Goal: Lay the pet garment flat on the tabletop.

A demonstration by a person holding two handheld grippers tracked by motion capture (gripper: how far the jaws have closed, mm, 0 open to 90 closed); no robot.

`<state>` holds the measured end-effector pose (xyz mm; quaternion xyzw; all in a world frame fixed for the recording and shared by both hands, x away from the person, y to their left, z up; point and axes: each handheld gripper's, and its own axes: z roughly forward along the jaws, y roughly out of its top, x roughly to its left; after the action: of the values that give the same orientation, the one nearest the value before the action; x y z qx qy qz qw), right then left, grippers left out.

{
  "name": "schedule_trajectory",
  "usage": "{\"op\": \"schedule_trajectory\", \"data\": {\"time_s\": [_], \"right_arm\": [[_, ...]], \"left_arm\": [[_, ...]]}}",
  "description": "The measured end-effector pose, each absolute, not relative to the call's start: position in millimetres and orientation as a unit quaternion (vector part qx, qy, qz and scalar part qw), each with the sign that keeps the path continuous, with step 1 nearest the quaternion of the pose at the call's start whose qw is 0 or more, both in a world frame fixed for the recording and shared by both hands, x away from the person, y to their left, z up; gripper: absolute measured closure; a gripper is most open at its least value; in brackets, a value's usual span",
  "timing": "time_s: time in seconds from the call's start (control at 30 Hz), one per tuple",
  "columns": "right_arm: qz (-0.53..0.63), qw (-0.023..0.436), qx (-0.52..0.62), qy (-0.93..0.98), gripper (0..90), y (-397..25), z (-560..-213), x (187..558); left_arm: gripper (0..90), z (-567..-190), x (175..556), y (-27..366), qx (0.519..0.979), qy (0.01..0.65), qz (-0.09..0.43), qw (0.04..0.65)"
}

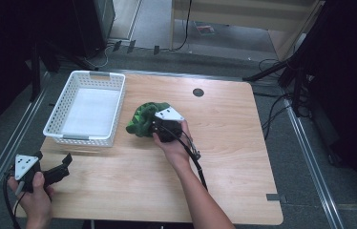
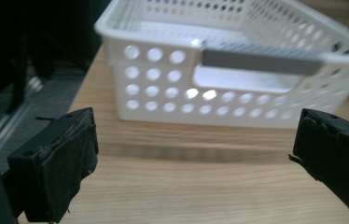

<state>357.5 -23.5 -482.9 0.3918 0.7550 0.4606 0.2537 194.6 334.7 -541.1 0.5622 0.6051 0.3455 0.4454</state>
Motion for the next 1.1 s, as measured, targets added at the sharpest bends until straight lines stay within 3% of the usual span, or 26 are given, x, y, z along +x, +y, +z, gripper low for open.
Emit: {"op": "schedule_trajectory", "data": {"time_s": [0.33, 0.47, 0.6, 0.7, 0.73, 0.8, 0.83, 0.87, 0.93, 1.0, 1.1], "right_arm": [[0.491, 0.302, 0.378, 0.725, 78.2, -107.4, -423.8, 301.6], [0.481, 0.328, 0.371, 0.724, 77.8, -127.2, -416.7, 278.6], [0.476, 0.331, 0.373, 0.725, 77.6, -137.3, -426.4, 259.5], [0.475, 0.305, 0.367, 0.739, 77.6, -133.3, -452.2, 250.9], [0.456, 0.278, 0.356, 0.767, 76.5, -124.2, -475.5, 250.7], [0.452, 0.271, 0.353, 0.773, 74.9, -121.5, -482.6, 250.4], [0.456, 0.257, 0.344, 0.780, 70.0, -118.2, -490.9, 250.5], [0.462, 0.242, 0.335, 0.785, 59.0, -115.2, -496.6, 250.6], [0.480, 0.204, 0.323, 0.790, 24.2, -110.5, -496.1, 252.0], [0.495, 0.176, 0.307, 0.794, 15.6, -111.4, -486.4, 251.7], [0.537, 0.163, 0.288, 0.776, 15.6, -124.9, -465.3, 247.7]], "left_arm": [[0.2, -489.8, 200.0, 253.4, 0.625, 0.498, 0.314, 0.513], [0.2, -469.6, 214.1, 216.3, 0.639, 0.460, 0.298, 0.540], [0.2, -456.5, 226.8, 185.2, 0.639, 0.442, 0.290, 0.559], [0.2, -460.7, 230.1, 171.3, 0.652, 0.428, 0.284, 0.557], [0.2, -464.6, 229.8, 169.4, 0.653, 0.428, 0.279, 0.559], [0.2, -472.1, 229.7, 168.2, 0.661, 0.426, 0.267, 0.556], [0.2, -475.9, 229.8, 167.7, 0.668, 0.425, 0.264, 0.551], [0.2, -479.0, 229.8, 167.8, 0.673, 0.424, 0.262, 0.547], [0.2, -483.4, 229.0, 169.2, 0.675, 0.426, 0.254, 0.547], [0.2, -485.1, 228.8, 169.7, 0.676, 0.426, 0.248, 0.548], [0.2, -484.7, 228.3, 168.6, 0.676, 0.423, 0.242, 0.552]]}}
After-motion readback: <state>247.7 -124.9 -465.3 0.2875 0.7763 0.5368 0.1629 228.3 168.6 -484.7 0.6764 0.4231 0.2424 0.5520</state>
